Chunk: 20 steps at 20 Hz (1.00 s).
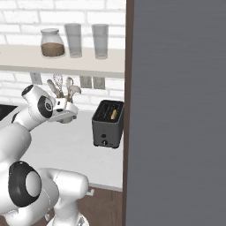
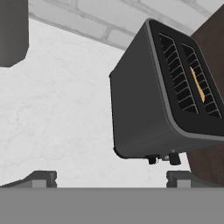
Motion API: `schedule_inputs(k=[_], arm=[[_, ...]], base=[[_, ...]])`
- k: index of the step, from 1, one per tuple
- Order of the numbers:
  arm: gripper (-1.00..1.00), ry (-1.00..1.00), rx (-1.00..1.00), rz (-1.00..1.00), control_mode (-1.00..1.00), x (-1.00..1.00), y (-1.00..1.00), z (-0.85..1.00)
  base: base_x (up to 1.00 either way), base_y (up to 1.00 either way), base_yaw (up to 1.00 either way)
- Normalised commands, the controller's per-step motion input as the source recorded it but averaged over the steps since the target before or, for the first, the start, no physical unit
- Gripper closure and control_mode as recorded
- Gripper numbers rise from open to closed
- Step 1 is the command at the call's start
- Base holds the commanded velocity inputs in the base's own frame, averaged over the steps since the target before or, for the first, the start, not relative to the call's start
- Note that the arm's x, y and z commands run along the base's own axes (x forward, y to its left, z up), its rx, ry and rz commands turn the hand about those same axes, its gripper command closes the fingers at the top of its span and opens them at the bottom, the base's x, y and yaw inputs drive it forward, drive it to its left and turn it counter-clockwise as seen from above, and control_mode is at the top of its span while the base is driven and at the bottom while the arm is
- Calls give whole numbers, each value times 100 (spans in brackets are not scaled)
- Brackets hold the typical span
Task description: Start the toaster. Once the lever pops up, take the bread to the plate on the dining counter.
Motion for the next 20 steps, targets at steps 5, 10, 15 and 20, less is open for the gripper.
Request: schedule_inputs(k=[5,10,15,20], arm=[[-100,0,0,0,-100,0,0,0],[-100,0,0,0,-100,0,0,0],[-100,0,0,0,-100,0,0,0],[-100,0,0,0,-100,0,0,0]], base=[[0,0,0],[0,0,0],[0,0,0],[0,0,0]])
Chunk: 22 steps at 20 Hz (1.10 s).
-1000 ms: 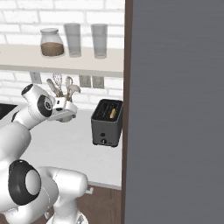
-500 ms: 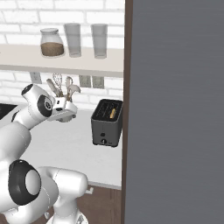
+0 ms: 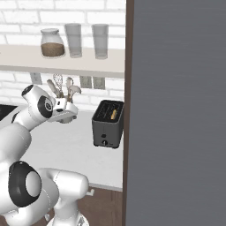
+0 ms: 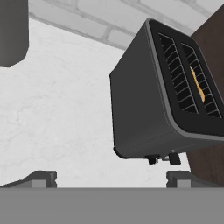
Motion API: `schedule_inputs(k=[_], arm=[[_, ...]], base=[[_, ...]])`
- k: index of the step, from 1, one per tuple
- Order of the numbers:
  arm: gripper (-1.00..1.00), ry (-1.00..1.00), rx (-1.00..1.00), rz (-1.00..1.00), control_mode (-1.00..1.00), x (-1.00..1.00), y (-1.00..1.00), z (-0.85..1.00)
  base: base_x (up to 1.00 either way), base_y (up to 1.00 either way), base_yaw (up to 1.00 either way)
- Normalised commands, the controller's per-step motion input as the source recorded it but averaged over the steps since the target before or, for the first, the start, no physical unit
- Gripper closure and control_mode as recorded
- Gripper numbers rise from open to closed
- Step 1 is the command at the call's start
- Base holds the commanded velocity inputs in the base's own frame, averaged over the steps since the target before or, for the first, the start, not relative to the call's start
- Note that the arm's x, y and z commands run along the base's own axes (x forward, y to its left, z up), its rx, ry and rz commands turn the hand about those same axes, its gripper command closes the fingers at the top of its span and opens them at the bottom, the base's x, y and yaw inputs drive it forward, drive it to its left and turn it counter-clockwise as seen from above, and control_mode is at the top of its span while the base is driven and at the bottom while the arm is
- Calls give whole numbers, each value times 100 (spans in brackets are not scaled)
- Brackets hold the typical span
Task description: Start the toaster. Once the lever pops up, take the bread to the plate on the dining counter.
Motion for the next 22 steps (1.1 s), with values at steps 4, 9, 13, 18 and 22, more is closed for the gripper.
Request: schedule_inputs(k=[4,9,13,18,22], arm=[[-100,0,0,0,-100,0,0,0],[-100,0,0,0,-100,0,0,0],[-100,0,0,0,-100,0,0,0],[-100,0,0,0,-100,0,0,0],[-100,0,0,0,-100,0,0,0]], base=[[0,0,0],[0,0,0],[0,0,0],[0,0,0],[0,0,0]])
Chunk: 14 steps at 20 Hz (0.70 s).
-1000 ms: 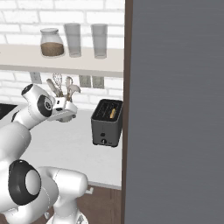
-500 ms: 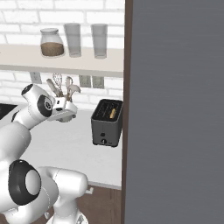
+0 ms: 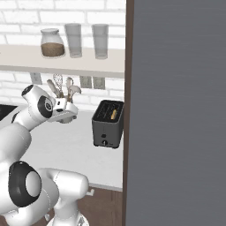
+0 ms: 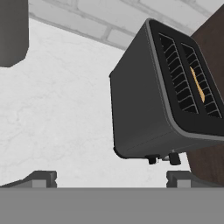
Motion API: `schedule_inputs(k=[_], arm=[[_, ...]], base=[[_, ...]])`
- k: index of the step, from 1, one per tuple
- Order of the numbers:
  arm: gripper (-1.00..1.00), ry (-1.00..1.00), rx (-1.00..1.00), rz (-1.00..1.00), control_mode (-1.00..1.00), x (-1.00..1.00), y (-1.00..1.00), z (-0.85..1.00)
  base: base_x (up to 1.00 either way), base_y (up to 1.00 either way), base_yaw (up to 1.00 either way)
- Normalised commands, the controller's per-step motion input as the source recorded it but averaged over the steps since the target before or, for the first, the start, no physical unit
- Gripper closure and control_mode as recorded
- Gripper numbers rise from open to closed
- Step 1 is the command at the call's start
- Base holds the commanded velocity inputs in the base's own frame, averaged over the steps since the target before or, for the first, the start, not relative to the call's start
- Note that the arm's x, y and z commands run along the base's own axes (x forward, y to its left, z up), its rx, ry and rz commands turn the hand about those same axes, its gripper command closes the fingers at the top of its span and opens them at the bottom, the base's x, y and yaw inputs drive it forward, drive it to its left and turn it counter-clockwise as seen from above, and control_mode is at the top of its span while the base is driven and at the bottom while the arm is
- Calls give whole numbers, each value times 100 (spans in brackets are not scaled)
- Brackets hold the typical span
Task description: Start the toaster. Once the lever pops up, take the bread to the plate on the dining counter.
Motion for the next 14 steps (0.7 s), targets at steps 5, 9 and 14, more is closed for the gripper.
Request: schedule_inputs(k=[5,9,14], arm=[[-100,0,0,0,-100,0,0,0],[-100,0,0,0,-100,0,0,0],[-100,0,0,0,-100,0,0,0]], base=[[0,0,0],[0,0,0],[0,0,0]])
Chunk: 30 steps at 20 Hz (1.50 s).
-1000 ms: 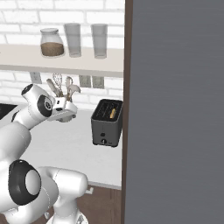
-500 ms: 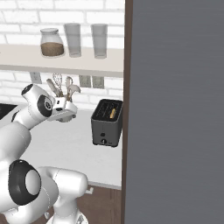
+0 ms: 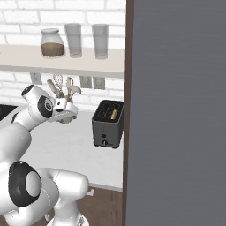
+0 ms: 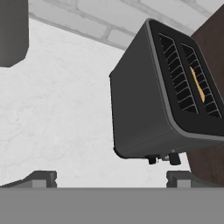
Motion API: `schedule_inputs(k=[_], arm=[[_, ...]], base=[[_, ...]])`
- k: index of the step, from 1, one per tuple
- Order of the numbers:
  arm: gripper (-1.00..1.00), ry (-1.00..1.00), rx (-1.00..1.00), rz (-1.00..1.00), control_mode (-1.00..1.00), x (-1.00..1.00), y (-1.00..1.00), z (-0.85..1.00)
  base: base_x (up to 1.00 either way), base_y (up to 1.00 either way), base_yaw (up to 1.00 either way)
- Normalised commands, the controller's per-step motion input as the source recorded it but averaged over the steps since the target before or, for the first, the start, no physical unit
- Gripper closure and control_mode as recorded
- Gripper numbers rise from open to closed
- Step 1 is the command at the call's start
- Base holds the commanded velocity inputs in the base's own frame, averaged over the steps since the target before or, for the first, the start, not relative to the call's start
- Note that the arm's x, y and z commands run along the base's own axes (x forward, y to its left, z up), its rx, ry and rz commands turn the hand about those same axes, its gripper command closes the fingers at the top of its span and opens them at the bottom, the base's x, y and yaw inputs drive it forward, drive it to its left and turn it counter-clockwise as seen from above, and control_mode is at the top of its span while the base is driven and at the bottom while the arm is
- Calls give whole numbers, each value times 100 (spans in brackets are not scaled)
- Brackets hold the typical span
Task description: Start the toaster. Once the lever pops up, take the bread to the plate on the dining counter.
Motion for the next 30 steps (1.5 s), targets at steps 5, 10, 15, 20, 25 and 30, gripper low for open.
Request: schedule_inputs(k=[5,10,15,20,25,30], arm=[[-100,0,0,0,-100,0,0,0],[-100,0,0,0,-100,0,0,0],[-100,0,0,0,-100,0,0,0],[-100,0,0,0,-100,0,0,0],[-100,0,0,0,-100,0,0,0],[-100,0,0,0,-100,0,0,0]], base=[[0,0,0],[0,0,0],[0,0,0],[0,0,0],[0,0,0],[0,0,0]])
